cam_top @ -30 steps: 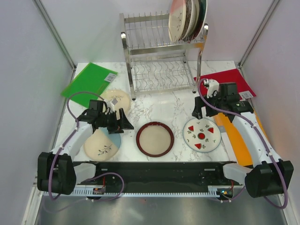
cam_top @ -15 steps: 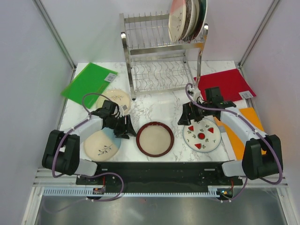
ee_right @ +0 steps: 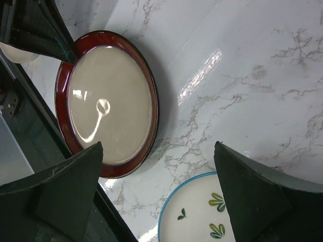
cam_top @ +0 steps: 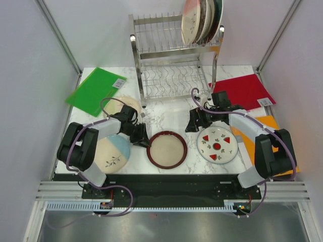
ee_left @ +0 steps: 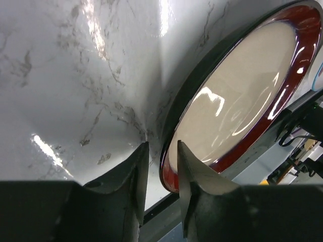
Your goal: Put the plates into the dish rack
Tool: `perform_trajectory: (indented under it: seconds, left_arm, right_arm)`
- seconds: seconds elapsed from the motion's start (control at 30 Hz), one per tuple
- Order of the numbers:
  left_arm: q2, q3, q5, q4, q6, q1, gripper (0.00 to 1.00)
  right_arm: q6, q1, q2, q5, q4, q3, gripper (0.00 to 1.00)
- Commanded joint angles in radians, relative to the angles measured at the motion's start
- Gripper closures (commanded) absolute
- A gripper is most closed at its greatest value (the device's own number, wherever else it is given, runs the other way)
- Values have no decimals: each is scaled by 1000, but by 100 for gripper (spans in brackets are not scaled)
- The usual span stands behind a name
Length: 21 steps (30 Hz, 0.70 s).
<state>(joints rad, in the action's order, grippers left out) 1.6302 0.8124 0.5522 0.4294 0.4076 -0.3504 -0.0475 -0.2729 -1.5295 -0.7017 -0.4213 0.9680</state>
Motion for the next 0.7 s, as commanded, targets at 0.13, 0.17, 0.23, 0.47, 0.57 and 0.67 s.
perform_trajectory:
  seconds: [0.13,0.17,0.23,0.47,0.57,0.67]
  left_arm:
    - [69,60,74,-78,31,-15,75]
    - [79,65,78,-80,25,-13,91]
    - [83,71,101,-84,10,-10,98]
    - [123,85,282,-179,-79,57,98]
    - [140,85,324,-230,-118,70,98]
    - [143,57,364,-270,-127,73,98]
  right_arm:
    - [-15,-6,-70,-22,39,40,2]
    - [-17,-6,-80,-25,38,44,2]
    - [-29,-11,-116,-39,30,60,2]
    - [-81,-22,-222,-94,26,120,2]
    - [-78,-31,-294,-134,23,164,2]
    - [-83,-46,-359,-154,12,215,2]
